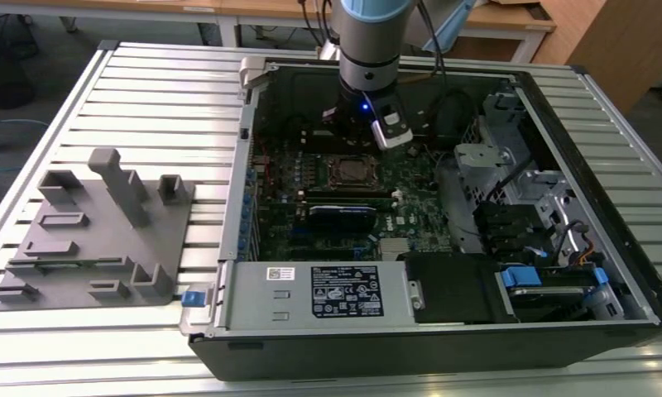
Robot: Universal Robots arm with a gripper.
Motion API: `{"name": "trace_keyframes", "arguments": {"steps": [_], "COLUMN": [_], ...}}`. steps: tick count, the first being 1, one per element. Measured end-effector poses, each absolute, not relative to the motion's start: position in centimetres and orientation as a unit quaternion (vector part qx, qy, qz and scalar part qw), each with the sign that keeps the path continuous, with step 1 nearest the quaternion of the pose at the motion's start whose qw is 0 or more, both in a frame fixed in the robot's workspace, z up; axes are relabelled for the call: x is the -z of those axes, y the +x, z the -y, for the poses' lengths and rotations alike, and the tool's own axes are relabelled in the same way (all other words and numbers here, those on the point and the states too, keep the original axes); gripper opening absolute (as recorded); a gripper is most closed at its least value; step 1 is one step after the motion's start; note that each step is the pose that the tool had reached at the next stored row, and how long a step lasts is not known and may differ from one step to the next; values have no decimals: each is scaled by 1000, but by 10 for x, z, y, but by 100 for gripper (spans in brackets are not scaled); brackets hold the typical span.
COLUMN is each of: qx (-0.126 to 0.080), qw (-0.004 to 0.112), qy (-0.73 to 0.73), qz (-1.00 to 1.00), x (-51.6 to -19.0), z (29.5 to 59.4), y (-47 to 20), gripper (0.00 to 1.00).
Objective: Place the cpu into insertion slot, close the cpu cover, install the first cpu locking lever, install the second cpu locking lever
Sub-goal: 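Install the first cpu locking lever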
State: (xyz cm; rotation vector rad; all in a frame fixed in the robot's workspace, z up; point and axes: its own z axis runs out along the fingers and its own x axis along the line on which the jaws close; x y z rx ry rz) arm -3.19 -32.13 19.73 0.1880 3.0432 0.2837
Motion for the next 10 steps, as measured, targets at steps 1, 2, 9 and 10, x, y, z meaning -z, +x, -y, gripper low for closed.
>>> {"name": "trace_keyframes", "arguments": {"steps": [1, 2, 9, 10], "qx": [-92, -92, -92, -92], "qw": [40, 40, 40, 40], "qy": [61, 61, 62, 62], "qz": [-993, -993, -993, -993], "x": [-197, -197, -196, -196], "z": [321, 321, 321, 321], "y": [-32, -32, -32, -32], "gripper": [11, 11, 11, 11]}}
